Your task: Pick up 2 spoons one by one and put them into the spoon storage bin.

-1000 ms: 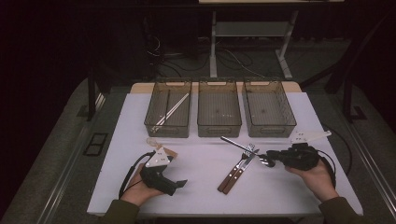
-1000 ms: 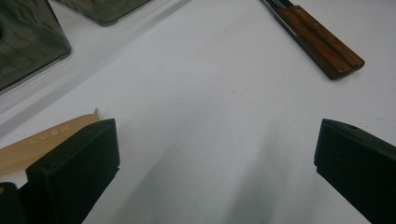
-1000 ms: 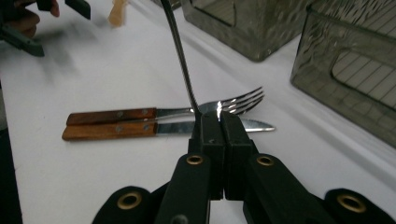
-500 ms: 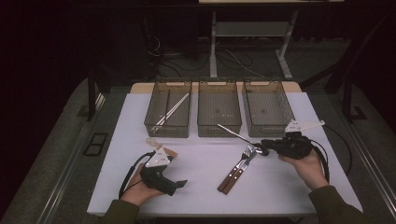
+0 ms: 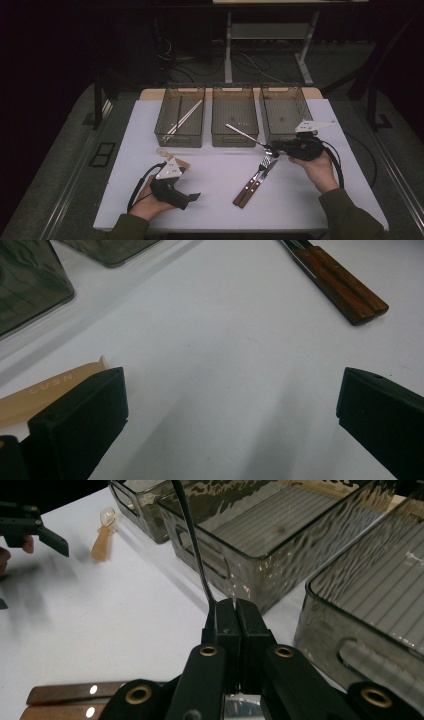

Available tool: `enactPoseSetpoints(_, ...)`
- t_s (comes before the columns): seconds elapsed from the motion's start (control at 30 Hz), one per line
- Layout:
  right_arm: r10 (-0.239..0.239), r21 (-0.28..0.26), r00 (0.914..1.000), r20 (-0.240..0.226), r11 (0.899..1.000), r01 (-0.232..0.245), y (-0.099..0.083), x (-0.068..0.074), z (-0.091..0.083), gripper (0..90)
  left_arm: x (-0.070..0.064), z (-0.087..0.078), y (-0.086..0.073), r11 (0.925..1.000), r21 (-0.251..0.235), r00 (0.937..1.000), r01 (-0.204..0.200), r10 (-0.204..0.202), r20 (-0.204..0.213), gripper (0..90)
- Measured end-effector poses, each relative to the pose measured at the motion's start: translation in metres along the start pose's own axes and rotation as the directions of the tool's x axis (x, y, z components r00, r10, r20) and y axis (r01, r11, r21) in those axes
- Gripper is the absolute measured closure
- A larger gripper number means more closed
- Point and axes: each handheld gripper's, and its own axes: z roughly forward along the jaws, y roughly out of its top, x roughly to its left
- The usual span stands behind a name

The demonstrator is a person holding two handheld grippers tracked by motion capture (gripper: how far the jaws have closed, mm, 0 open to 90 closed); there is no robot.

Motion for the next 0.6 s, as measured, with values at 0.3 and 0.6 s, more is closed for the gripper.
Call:
enactPoseSetpoints(0.3, 0.004, 0.004, 0.9999, 0.016, 1.000, -0.004, 0.024, -0.001, 0.017, 89.2, -0.001, 0.000, 0.000, 1.0000, -0.003, 1.0000, 0.000, 0.000, 0.003, 0.0)
enactPoseSetpoints(0.6, 0.005, 0.000, 0.9981, 0.061, 1.000, -0.005, 0.055, -0.005, 0.033, 89.2, -0.001, 0.000, 0.001, 1.0000, -0.002, 1.0000, -0.004, 0.004, 0.008, 0.0)
